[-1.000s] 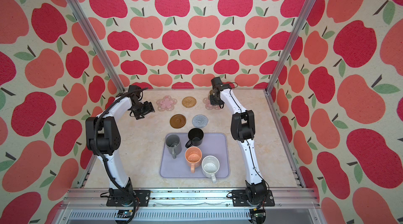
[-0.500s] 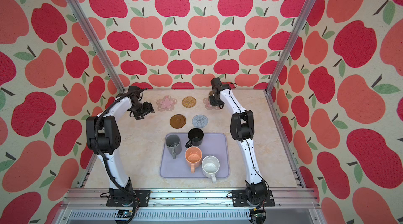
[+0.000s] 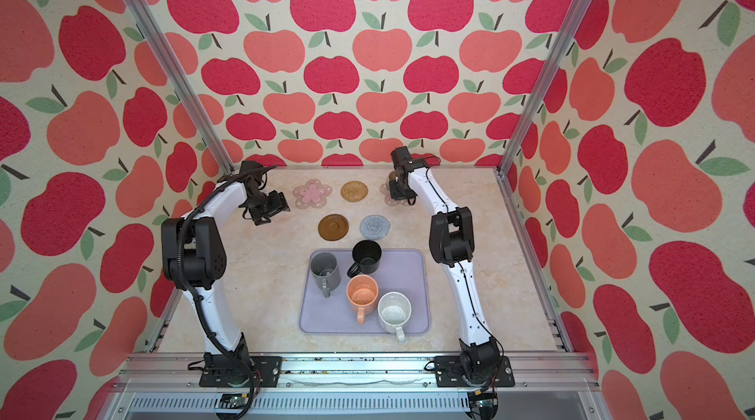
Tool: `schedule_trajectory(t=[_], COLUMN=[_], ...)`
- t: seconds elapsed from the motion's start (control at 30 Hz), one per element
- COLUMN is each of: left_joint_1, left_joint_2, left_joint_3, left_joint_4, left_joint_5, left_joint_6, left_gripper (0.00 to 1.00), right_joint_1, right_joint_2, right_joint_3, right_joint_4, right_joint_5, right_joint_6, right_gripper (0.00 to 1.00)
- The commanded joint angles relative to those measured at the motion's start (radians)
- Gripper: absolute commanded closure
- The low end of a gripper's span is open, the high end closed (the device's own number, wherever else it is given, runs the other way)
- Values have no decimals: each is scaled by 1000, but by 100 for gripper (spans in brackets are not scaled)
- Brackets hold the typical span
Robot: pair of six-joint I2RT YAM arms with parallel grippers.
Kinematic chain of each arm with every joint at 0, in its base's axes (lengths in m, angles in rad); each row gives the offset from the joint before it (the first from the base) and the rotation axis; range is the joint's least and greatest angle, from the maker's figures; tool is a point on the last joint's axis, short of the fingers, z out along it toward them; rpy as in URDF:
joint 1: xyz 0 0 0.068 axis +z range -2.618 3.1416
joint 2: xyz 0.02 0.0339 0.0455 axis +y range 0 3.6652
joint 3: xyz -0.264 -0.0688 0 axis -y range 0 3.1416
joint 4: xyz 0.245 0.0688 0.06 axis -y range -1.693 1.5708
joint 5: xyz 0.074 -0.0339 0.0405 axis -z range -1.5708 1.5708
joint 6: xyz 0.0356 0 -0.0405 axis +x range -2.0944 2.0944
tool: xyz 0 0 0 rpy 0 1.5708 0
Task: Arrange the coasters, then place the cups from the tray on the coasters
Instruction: 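Lower the beige mug onto the farthest pink flower coaster with the right gripper, then open the right gripper to release the beige mug on the coaster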
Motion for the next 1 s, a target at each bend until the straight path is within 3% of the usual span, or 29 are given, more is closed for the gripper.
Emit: schedule_trajectory(t=[0.0,0.17,0.57,0.97], left_joint_1=[9,9,10,9], left_joint_2=[2,-8,-36,-117], left_joint_3=[13,3,-7,-49], left_joint_4=[-29,-31,-37,-77], left_joint_5=[7,7,17,5], left_joint_6=[13,13,12,35], left_gripper=[20,20,20,19], right_joint_1=[7,6,8,14], right_joint_2=[-9,-11,-58,-202], right_joint_3=[-4,-16,-57,-170], right_joint_4=[20,0,-3,40], right_joint_5=[28,38,28,22], right_joint_6=[22,45,66,80], right_gripper=[96,80,66,60])
